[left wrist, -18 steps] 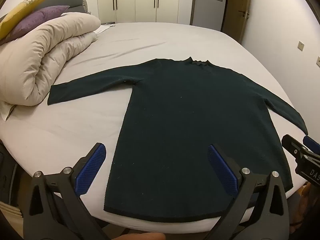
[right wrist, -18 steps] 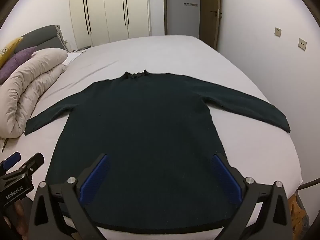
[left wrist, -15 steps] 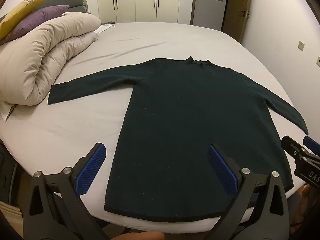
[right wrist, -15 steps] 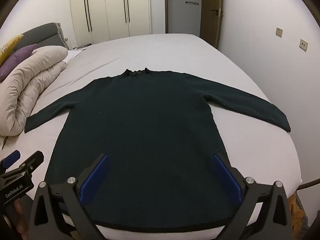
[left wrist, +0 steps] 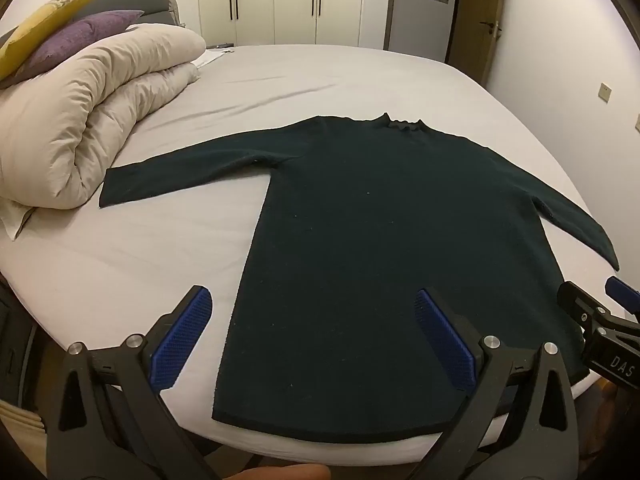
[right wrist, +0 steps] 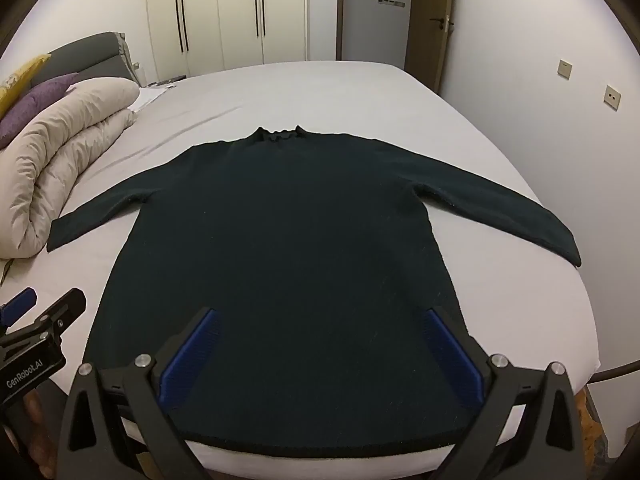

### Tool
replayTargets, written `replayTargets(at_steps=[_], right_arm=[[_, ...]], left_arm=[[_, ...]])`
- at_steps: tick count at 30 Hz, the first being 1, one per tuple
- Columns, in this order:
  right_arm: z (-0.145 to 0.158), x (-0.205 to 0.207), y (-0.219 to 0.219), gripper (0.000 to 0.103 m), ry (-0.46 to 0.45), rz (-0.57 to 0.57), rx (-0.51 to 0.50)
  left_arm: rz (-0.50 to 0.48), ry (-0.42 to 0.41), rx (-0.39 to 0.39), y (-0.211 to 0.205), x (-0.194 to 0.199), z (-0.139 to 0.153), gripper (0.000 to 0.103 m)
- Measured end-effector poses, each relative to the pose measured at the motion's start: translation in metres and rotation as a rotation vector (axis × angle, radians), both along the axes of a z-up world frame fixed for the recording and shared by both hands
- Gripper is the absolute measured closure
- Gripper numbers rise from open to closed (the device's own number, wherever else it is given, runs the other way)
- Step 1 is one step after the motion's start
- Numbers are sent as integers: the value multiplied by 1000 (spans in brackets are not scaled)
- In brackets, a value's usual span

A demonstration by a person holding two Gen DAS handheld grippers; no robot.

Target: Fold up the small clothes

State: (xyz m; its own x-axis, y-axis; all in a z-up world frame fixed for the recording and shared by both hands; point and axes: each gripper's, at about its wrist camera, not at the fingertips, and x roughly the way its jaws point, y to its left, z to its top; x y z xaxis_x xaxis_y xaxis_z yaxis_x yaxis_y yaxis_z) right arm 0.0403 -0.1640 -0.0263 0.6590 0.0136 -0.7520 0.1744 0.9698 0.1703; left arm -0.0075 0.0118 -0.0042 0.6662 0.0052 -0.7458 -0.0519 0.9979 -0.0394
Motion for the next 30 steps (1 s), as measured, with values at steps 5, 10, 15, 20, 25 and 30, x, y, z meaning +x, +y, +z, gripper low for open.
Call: replayTargets(at_steps=[5, 10, 15, 20, 25, 30], right_arm=[[-2, 0, 3, 0, 3, 4, -1], [-3, -1, 5, 0, 4, 6, -4], [-2, -2, 9, 0, 5, 8, -17], [-3, -2, 10, 0, 11, 12, -23], [-3, -1, 10, 0, 13, 13, -23], [-3, -1, 10, 0, 13, 14, -23]], left_arm=[[7, 4, 14, 1, -1, -2, 0], [8, 7, 16, -1, 0, -3, 0], [8, 9, 16, -1, 0, -4, 0], [11, 11, 22, -1, -2, -9, 0], [15, 11, 26, -2, -3, -10, 0], [19, 13, 28, -3, 0, -10, 0]])
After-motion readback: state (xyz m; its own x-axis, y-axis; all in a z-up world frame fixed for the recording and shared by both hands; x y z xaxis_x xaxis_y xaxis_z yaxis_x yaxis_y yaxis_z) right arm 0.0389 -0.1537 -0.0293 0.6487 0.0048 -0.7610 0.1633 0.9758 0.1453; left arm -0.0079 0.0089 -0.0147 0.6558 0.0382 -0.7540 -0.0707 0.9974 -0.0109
